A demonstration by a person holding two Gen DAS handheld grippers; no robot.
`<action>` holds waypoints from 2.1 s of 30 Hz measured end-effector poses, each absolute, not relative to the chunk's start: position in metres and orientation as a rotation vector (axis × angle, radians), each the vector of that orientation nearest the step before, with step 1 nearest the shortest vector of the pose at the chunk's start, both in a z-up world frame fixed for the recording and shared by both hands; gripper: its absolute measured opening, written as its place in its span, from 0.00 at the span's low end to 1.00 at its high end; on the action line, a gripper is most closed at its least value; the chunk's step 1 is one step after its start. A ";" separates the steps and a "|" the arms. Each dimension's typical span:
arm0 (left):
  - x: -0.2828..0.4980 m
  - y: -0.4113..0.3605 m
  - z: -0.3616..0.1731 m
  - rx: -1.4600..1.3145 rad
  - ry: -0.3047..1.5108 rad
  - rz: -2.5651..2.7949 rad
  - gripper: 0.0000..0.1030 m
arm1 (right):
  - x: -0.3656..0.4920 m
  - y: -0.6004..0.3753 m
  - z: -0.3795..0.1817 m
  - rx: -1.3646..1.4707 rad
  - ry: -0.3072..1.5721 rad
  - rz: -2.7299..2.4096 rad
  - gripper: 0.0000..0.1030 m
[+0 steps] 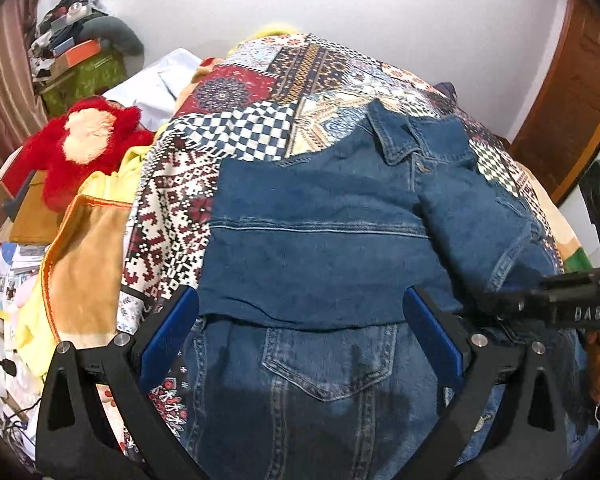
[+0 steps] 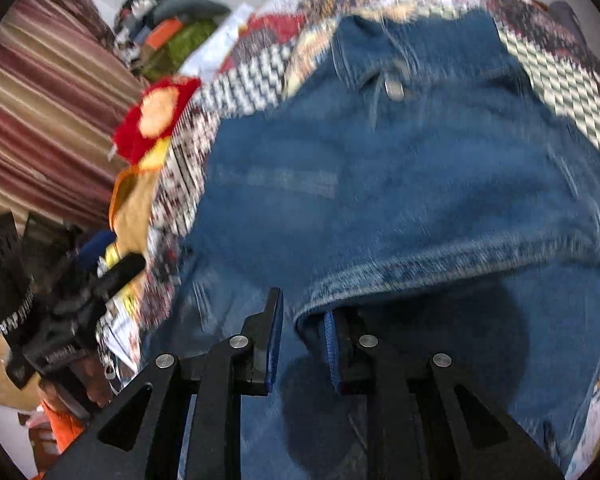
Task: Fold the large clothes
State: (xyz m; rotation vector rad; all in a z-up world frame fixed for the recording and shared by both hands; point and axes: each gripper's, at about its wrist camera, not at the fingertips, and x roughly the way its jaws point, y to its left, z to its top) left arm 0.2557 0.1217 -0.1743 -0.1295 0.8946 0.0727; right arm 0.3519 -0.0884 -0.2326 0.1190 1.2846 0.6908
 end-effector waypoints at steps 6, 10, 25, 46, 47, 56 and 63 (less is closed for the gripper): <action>0.258 0.089 -0.160 -0.049 0.875 0.023 1.00 | 0.327 -0.117 -0.217 0.088 1.266 0.714 0.16; 0.268 0.059 -0.145 0.010 0.853 -0.023 1.00 | 0.323 -0.154 -0.180 0.118 1.148 0.683 0.16; 0.360 -0.078 -0.164 0.261 0.946 -0.287 1.00 | 0.334 -0.297 -0.130 0.151 0.927 0.401 0.16; 0.403 -0.059 -0.188 0.095 1.016 -0.366 0.12 | 0.367 -0.265 -0.226 0.145 1.153 0.450 0.16; 0.402 -0.050 -0.180 0.084 0.996 -0.350 0.11 | 0.367 -0.261 -0.223 0.138 1.146 0.465 0.16; 0.372 0.055 -0.126 -0.051 0.839 -0.182 0.08 | 0.371 -0.224 -0.237 0.036 1.198 0.437 0.16; 0.334 0.127 -0.158 -0.137 0.897 -0.088 0.08 | 0.364 -0.222 -0.250 -0.044 1.167 0.361 0.16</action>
